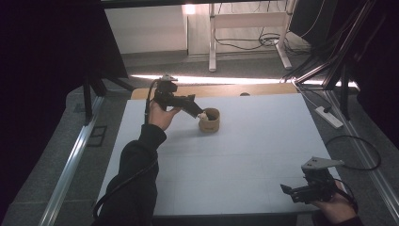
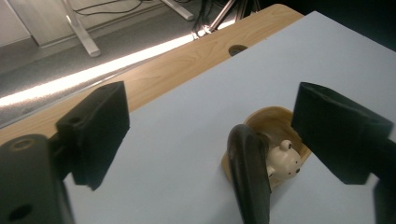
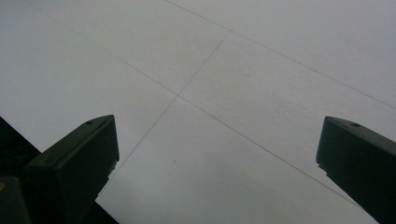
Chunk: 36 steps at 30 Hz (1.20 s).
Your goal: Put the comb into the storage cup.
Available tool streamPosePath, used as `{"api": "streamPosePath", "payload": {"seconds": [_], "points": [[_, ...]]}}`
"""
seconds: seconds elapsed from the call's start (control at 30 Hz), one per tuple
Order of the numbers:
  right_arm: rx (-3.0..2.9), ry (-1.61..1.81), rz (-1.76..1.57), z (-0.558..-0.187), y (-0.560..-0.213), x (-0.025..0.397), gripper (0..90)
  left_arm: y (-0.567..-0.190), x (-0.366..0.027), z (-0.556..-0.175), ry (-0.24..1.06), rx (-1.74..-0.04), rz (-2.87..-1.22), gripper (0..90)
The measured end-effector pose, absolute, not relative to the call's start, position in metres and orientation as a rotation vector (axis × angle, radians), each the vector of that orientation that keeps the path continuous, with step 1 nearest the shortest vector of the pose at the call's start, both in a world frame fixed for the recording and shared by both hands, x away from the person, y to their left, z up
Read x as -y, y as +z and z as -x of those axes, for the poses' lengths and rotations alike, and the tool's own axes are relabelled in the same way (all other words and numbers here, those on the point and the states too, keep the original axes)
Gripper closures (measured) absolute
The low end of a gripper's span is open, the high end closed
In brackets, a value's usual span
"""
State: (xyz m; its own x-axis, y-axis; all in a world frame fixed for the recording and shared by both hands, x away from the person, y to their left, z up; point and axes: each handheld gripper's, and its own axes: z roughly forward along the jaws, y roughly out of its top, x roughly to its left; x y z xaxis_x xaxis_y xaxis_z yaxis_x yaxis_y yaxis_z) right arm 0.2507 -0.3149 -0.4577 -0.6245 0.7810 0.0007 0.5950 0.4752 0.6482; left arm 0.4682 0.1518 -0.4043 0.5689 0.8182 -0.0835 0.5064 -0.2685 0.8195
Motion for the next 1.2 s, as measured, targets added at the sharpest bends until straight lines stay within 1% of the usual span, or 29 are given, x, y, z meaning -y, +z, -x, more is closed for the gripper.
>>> {"api": "streamPosePath", "payload": {"seconds": [0.13, 0.33, 0.63, 0.87, 1.2], "points": [[-2.430, 0.895, -1.168, -0.251, -0.458, 0.315, 0.0, -0.405, -0.155, -0.465, 0.447, -1.074, -1.887, 5.0], [-2.424, 0.902, -1.168, -0.250, -0.457, 0.315, 0.0, -0.405, -0.159, -0.460, 0.418, -1.060, -1.859, 1.7], [-2.420, 0.906, -1.171, -0.250, -0.457, 0.315, 0.0, -0.406, -0.163, -0.450, 0.426, -1.017, -1.865, 0.0], [-2.419, 0.906, -1.172, -0.250, -0.457, 0.315, 0.0, -0.406, -0.164, -0.443, 0.456, -0.993, -1.875, 0.0], [-2.420, 0.904, -1.171, -0.250, -0.457, 0.315, 0.0, -0.405, -0.169, -0.433, 0.467, -0.968, -1.861, 0.0]]}}
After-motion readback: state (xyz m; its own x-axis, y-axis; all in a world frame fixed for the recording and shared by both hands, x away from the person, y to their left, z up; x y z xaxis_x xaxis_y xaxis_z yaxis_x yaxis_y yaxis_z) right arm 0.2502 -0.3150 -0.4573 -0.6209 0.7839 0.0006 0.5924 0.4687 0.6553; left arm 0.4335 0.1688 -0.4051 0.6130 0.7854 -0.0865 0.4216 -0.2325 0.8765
